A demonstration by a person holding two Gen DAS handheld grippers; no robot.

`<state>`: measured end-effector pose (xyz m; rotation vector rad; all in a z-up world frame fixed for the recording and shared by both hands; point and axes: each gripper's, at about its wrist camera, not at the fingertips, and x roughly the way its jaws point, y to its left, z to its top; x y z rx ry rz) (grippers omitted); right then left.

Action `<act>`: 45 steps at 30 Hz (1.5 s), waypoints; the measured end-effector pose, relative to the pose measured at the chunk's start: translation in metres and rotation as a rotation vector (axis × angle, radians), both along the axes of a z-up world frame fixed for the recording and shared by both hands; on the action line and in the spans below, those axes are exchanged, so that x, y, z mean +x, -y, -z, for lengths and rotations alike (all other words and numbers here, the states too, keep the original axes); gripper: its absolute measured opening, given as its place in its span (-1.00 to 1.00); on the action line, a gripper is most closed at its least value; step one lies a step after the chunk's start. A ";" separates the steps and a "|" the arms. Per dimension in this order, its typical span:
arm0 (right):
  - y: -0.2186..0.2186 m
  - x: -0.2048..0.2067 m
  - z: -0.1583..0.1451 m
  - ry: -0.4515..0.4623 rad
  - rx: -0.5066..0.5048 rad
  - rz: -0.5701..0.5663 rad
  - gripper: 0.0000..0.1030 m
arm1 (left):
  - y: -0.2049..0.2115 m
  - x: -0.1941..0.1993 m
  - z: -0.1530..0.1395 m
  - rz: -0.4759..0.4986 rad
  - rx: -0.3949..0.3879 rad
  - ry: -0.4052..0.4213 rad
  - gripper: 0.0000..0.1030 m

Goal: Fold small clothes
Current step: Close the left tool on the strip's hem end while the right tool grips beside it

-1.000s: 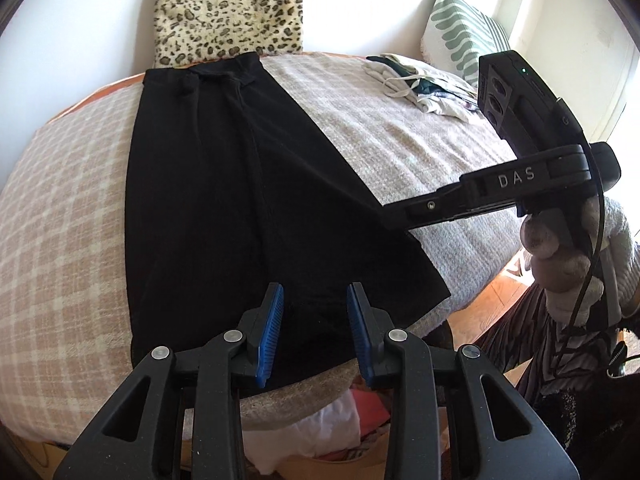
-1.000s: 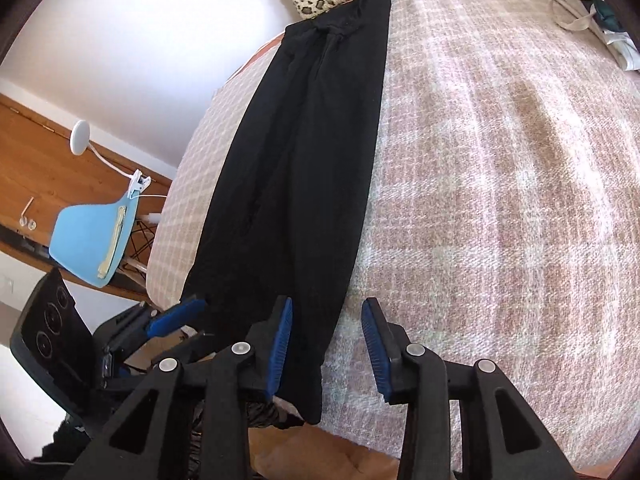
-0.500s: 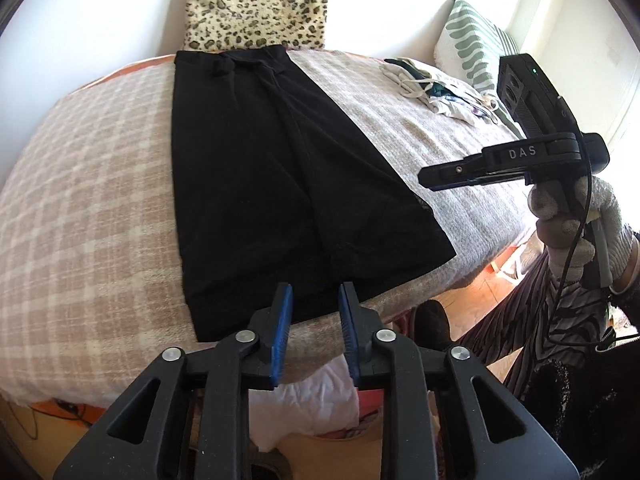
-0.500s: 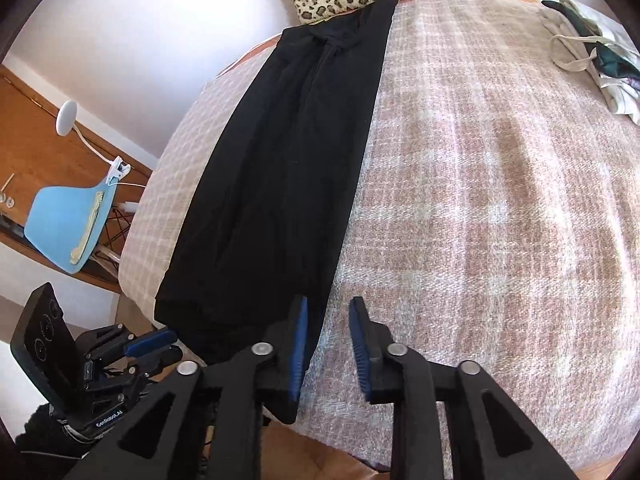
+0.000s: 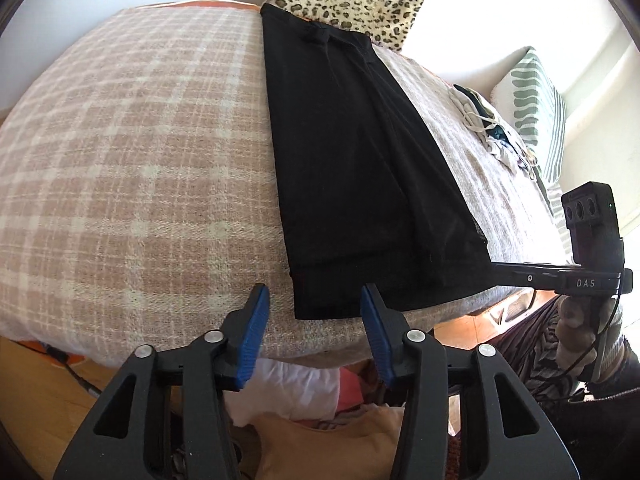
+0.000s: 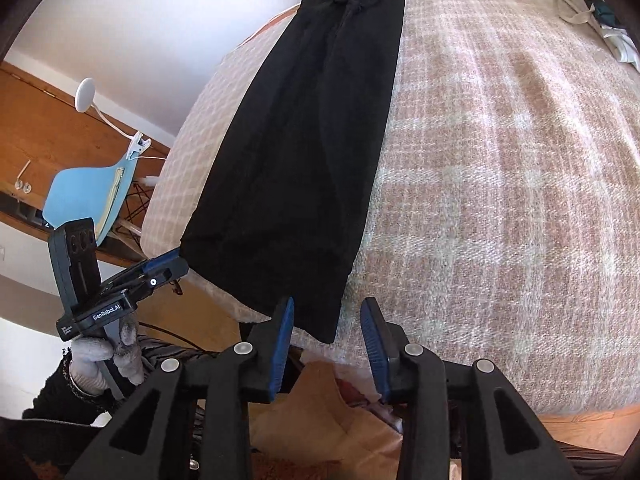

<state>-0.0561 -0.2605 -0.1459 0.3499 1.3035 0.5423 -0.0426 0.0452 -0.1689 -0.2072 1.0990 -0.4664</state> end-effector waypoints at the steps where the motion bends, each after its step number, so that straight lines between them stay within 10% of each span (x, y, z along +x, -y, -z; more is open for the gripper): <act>1: -0.002 0.000 0.000 0.006 -0.003 -0.007 -0.29 | 0.000 0.001 0.002 0.000 0.003 -0.007 -0.72; 11: -0.028 0.006 0.003 0.049 -0.014 -0.051 -0.95 | 0.001 0.004 -0.008 0.014 0.008 0.034 -0.92; 27: -0.007 0.039 -0.024 0.038 0.173 0.040 -0.96 | 0.002 0.038 -0.042 0.002 -0.070 0.117 -0.93; 45: 0.010 0.141 -0.030 0.076 0.144 0.116 -0.96 | 0.016 0.137 -0.033 -0.015 -0.022 0.137 -0.93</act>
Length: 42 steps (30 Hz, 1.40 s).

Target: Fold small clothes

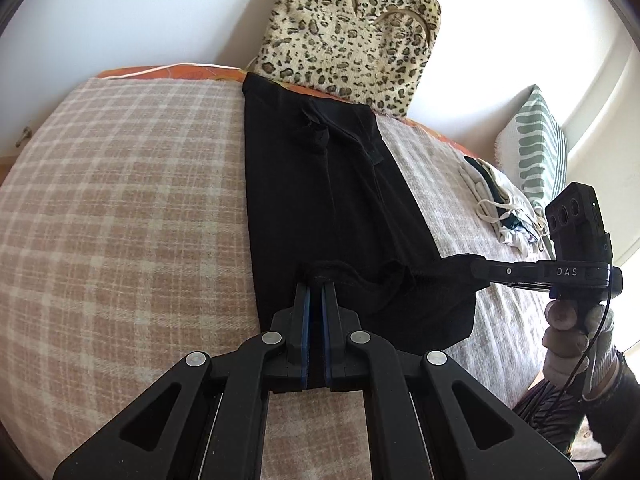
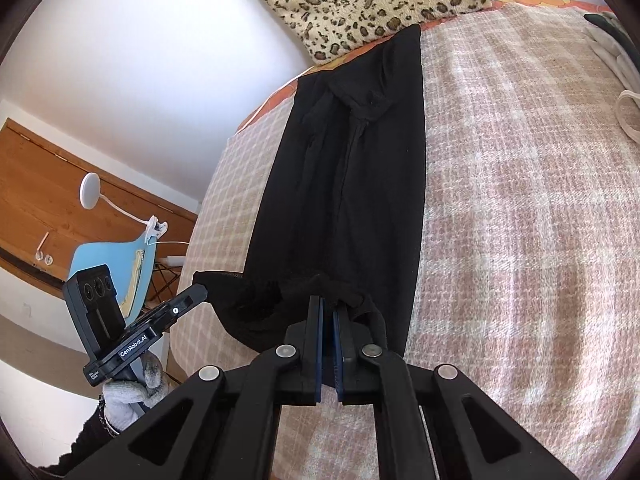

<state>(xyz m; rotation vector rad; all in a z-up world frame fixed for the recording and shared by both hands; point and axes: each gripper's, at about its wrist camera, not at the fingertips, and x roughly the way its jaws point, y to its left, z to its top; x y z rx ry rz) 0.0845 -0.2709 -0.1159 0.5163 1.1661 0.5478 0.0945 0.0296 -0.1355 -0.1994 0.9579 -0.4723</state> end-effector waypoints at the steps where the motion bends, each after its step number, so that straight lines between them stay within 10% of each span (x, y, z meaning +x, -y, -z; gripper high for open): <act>1: 0.000 0.005 0.004 -0.010 0.002 0.002 -0.96 | 0.001 0.004 0.003 -0.004 0.005 -0.005 -0.93; 8: 0.000 0.029 0.028 -0.077 0.013 0.009 -0.85 | 0.003 0.027 0.020 -0.014 0.016 -0.049 -0.87; 14: 0.022 0.025 0.010 0.011 -0.007 0.011 -0.36 | -0.022 0.027 0.003 -0.060 -0.010 -0.003 -0.20; 21: 0.013 0.020 0.005 0.141 -0.150 -0.106 -0.28 | -0.025 0.020 0.002 0.100 -0.010 0.021 -0.20; 29: -0.015 0.018 0.009 0.256 -0.325 -0.244 -0.14 | 0.008 0.011 0.026 0.234 0.193 0.072 -0.19; 42: -0.016 0.047 0.014 0.250 -0.277 -0.202 -0.71 | 0.016 0.050 0.030 0.170 0.124 0.049 -0.20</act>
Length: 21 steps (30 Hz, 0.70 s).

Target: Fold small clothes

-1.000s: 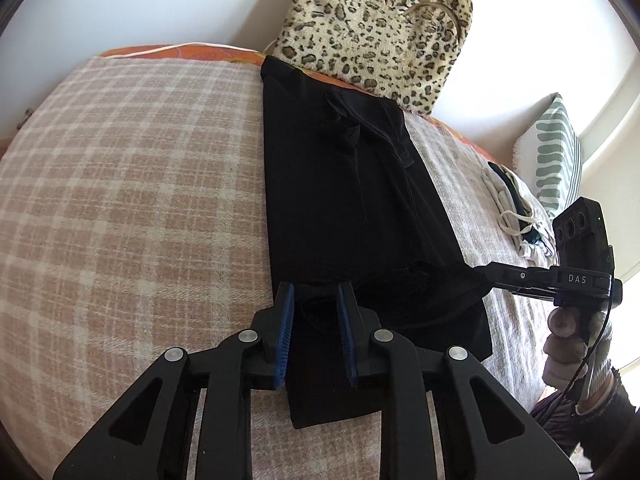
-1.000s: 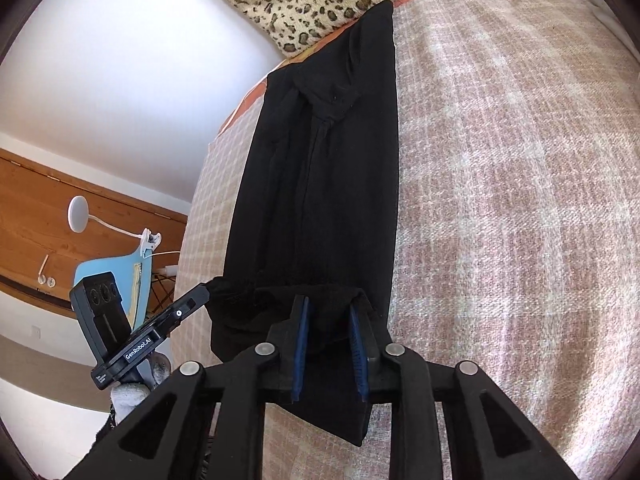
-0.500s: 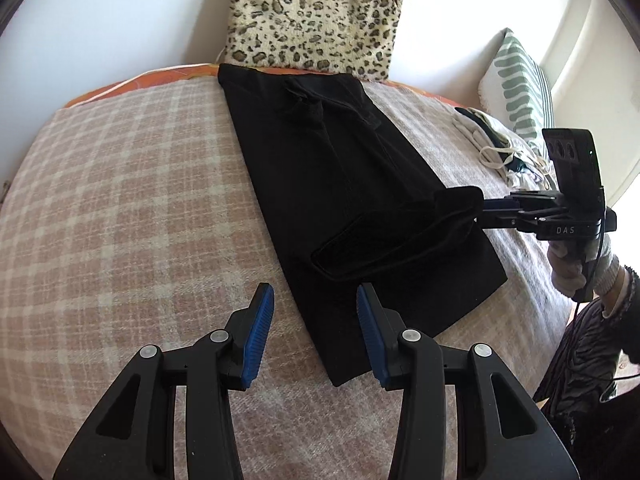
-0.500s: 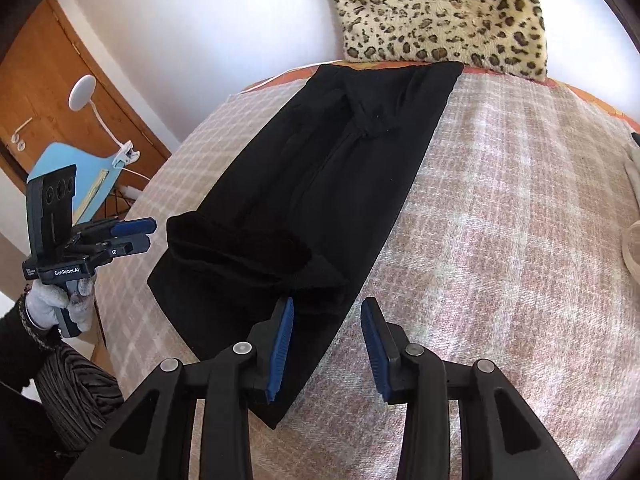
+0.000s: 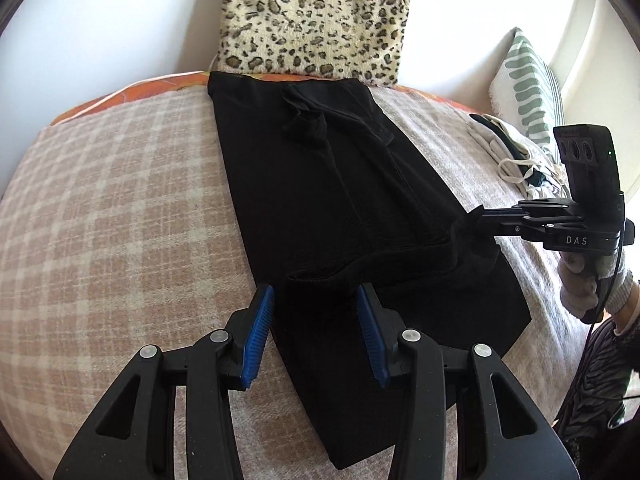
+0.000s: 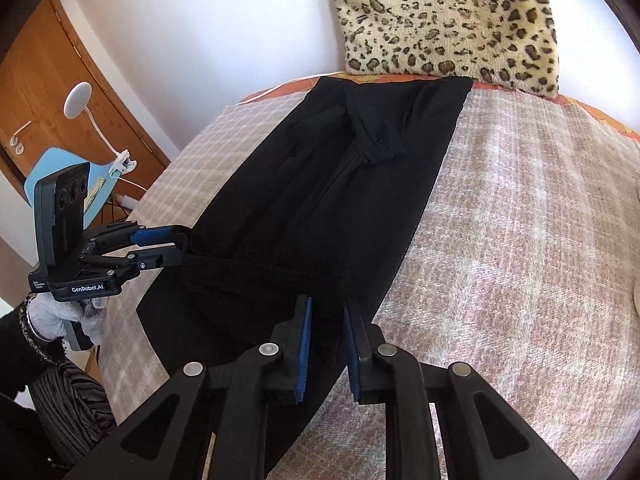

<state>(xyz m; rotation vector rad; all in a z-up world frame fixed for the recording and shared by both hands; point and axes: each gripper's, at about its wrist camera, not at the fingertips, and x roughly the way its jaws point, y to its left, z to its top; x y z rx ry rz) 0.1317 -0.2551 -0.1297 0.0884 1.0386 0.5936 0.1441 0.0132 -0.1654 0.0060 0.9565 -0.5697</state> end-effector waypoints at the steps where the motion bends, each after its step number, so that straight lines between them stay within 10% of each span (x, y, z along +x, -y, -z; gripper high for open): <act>1: 0.001 0.002 0.000 -0.001 0.006 0.005 -0.71 | -0.001 0.002 0.000 0.000 -0.011 -0.008 -0.24; 7: 0.004 0.011 0.006 -0.040 0.044 0.034 -0.26 | 0.000 0.008 -0.001 -0.006 -0.040 -0.029 -0.60; 13: 0.002 0.012 0.008 -0.049 0.052 0.024 -0.51 | 0.000 0.011 0.001 -0.013 -0.028 -0.026 -0.87; 15: -0.002 0.011 0.008 -0.042 0.040 0.010 -0.89 | -0.002 0.011 -0.001 -0.019 -0.033 -0.022 -0.90; 21: 0.000 0.012 -0.005 0.018 0.023 0.052 -0.97 | -0.008 0.016 -0.007 -0.089 0.003 0.028 -0.91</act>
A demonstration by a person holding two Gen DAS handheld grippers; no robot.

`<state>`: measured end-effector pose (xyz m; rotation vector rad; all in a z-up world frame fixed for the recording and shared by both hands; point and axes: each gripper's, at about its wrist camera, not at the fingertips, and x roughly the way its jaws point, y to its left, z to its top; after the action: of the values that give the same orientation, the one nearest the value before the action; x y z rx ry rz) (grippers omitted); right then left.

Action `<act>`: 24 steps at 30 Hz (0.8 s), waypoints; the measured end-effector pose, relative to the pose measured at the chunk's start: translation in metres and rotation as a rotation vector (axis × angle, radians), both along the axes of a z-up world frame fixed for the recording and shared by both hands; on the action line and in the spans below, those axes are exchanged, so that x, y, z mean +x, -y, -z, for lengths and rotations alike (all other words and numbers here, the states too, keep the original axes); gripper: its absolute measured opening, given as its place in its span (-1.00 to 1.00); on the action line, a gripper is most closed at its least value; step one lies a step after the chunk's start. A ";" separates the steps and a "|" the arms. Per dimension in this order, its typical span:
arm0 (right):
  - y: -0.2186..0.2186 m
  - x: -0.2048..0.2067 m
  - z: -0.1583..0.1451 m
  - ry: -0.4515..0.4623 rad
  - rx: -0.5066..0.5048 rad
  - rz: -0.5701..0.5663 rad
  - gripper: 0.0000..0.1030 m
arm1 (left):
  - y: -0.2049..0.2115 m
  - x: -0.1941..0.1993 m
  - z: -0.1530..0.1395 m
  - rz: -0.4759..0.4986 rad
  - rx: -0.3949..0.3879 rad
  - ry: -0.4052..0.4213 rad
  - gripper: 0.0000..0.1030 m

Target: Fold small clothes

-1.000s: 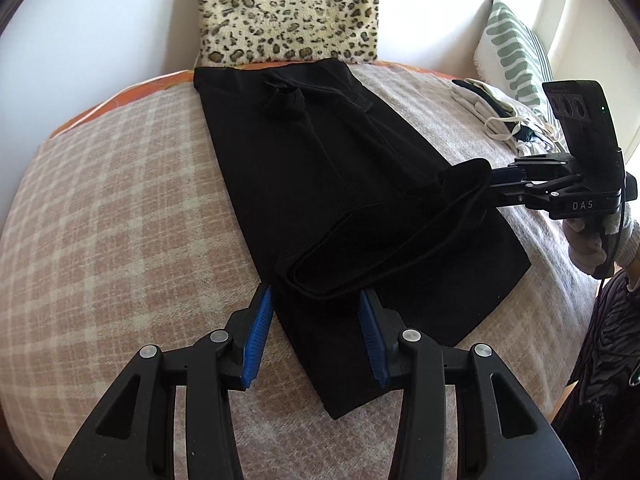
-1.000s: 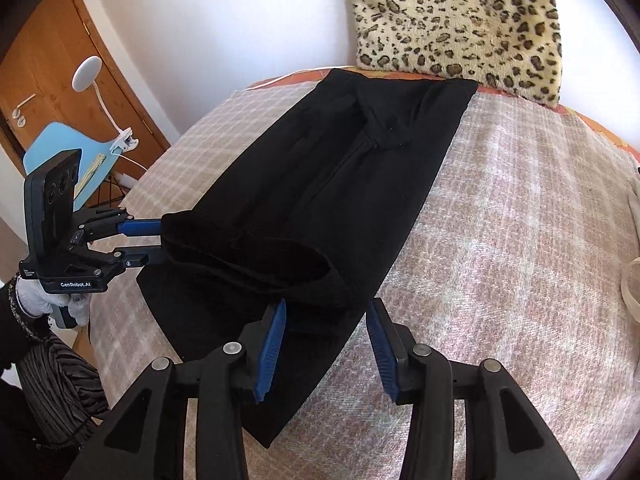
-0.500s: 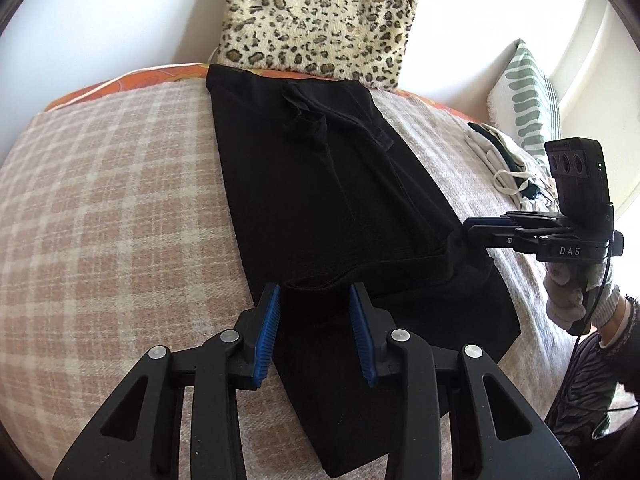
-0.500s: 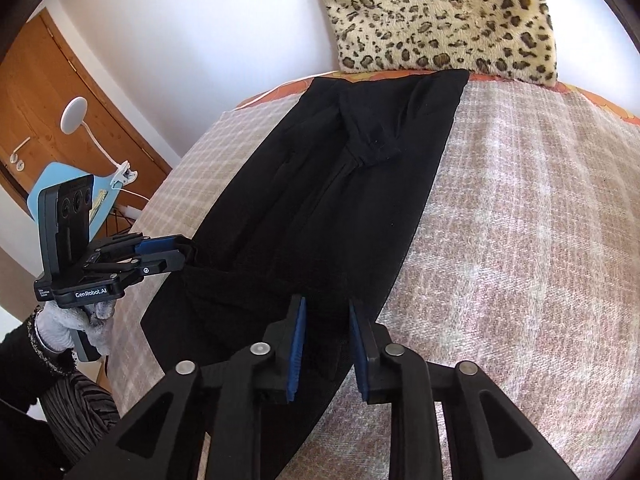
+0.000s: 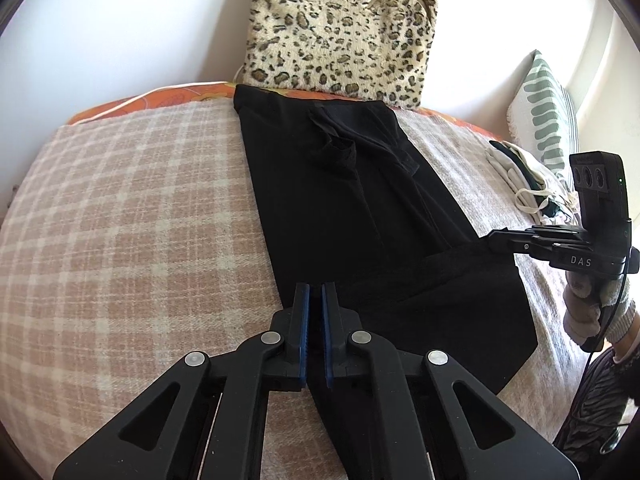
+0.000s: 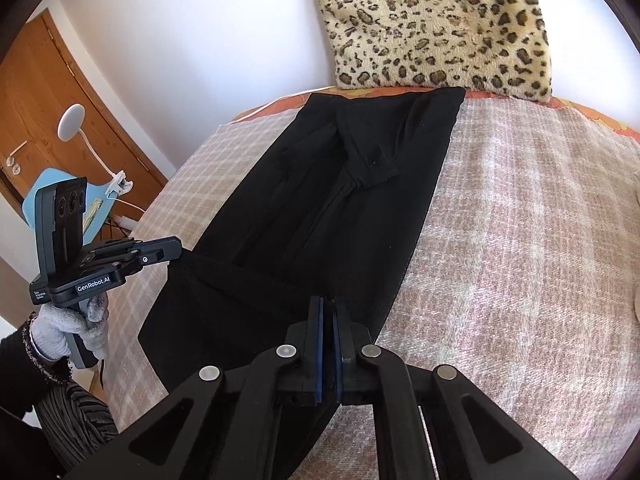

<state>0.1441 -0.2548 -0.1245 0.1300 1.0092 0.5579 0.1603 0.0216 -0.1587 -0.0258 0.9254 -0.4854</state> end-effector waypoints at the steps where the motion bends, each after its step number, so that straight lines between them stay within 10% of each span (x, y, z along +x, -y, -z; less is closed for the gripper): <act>1: 0.000 0.002 0.001 -0.003 -0.012 0.005 -0.96 | -0.001 0.002 0.001 -0.015 0.007 -0.001 -0.91; 6: 0.001 0.004 0.004 -0.008 -0.050 0.009 -0.79 | -0.003 0.002 0.000 -0.024 0.010 -0.023 -0.48; 8: 0.005 0.005 0.003 -0.008 -0.044 0.024 -0.31 | -0.002 0.001 -0.001 -0.020 0.000 -0.014 -0.35; 13: 0.010 0.007 0.005 -0.032 -0.013 0.041 -0.37 | 0.012 0.001 0.007 0.031 0.032 -0.026 -0.39; 16: 0.001 0.005 0.008 -0.030 -0.041 0.008 -0.50 | 0.019 0.003 0.015 0.007 0.126 -0.018 -0.79; 24: 0.005 0.007 0.004 -0.010 -0.068 0.035 -0.44 | -0.004 0.010 -0.004 -0.063 0.082 0.004 -0.48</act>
<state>0.1507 -0.2594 -0.1285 0.0900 1.0328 0.4908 0.1698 0.0251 -0.1545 0.0200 0.9370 -0.3884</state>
